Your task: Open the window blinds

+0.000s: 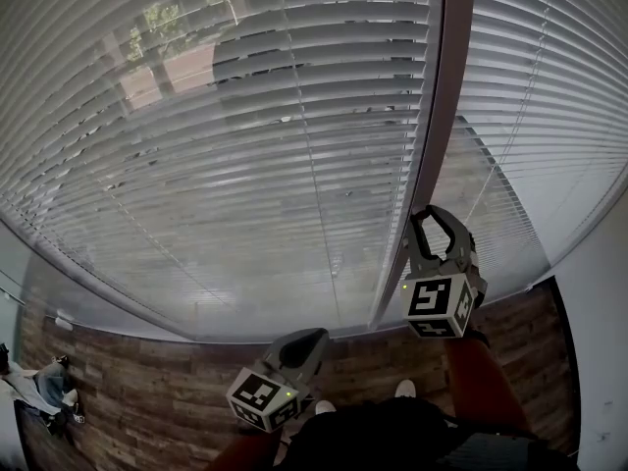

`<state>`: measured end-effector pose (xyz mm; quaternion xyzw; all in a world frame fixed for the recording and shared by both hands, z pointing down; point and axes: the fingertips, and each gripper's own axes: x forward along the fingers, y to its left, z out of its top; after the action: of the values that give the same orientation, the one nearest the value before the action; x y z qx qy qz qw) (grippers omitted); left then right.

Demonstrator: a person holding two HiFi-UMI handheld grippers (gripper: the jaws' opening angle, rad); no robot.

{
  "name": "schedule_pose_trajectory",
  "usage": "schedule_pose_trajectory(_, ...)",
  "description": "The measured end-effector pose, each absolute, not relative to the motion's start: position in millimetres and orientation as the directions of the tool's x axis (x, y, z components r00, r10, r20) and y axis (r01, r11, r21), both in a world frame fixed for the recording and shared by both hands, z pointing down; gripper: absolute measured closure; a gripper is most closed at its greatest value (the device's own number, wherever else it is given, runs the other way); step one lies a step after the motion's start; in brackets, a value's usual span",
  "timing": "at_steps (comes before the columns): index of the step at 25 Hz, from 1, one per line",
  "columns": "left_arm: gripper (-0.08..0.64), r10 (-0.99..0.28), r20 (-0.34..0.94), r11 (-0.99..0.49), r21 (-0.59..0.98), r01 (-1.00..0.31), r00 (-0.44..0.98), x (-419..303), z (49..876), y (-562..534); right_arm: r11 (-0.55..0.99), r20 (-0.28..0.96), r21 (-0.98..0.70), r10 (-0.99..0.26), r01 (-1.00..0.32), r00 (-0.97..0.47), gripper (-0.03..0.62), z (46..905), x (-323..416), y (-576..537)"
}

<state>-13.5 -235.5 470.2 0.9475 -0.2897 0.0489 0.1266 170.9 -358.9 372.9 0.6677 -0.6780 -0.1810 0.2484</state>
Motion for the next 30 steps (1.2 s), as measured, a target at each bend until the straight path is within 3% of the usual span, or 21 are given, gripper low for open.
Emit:
schedule_pose_trajectory(6, 0.558, -0.538, 0.161, -0.799, 0.214, -0.561, 0.827, -13, 467, -237, 0.003, 0.081, 0.726, -0.993, -0.687, 0.081, 0.444, 374, 167, -359)
schedule_pose_trajectory(9, 0.558, -0.532, 0.159, -0.801, 0.222, -0.556, 0.831, -13, 469, -236, 0.014, 0.080, 0.640, -0.996, -0.768, 0.048, 0.439, 372, 167, -358)
schedule_pose_trajectory(11, 0.558, -0.532, 0.163, -0.801, 0.220, -0.557, 0.831, -13, 470, -237, 0.058, 0.082, 0.475, -0.996, -0.878, -0.022, 0.403, 368, 166, -355)
schedule_pose_trajectory(14, 0.558, -0.535, 0.168, -0.799, 0.217, -0.560, 0.828, -14, 471, -238, 0.135, 0.067, 0.101, -0.989, -0.986, -0.128, 0.383, 363, 169, -352)
schedule_pose_trajectory(17, 0.558, -0.529, 0.171, -0.802, 0.218, -0.556, 0.831, -13, 471, -236, 0.182, 0.042, -0.278, -0.979, -0.943, -0.201, 0.382, 364, 175, -352)
schedule_pose_trajectory(19, 0.558, -0.527, 0.171, -0.804, 0.218, -0.554, 0.832, -13, 471, -236, 0.188, 0.042, -0.387, -0.975, -0.903, -0.220, 0.396, 368, 178, -355)
schedule_pose_trajectory(30, 0.558, -0.535, 0.170, -0.801, 0.208, -0.561, 0.827, -19, 471, -236, 0.128, 0.087, -0.184, -0.986, -0.975, -0.145, 0.440, 374, 179, -362)
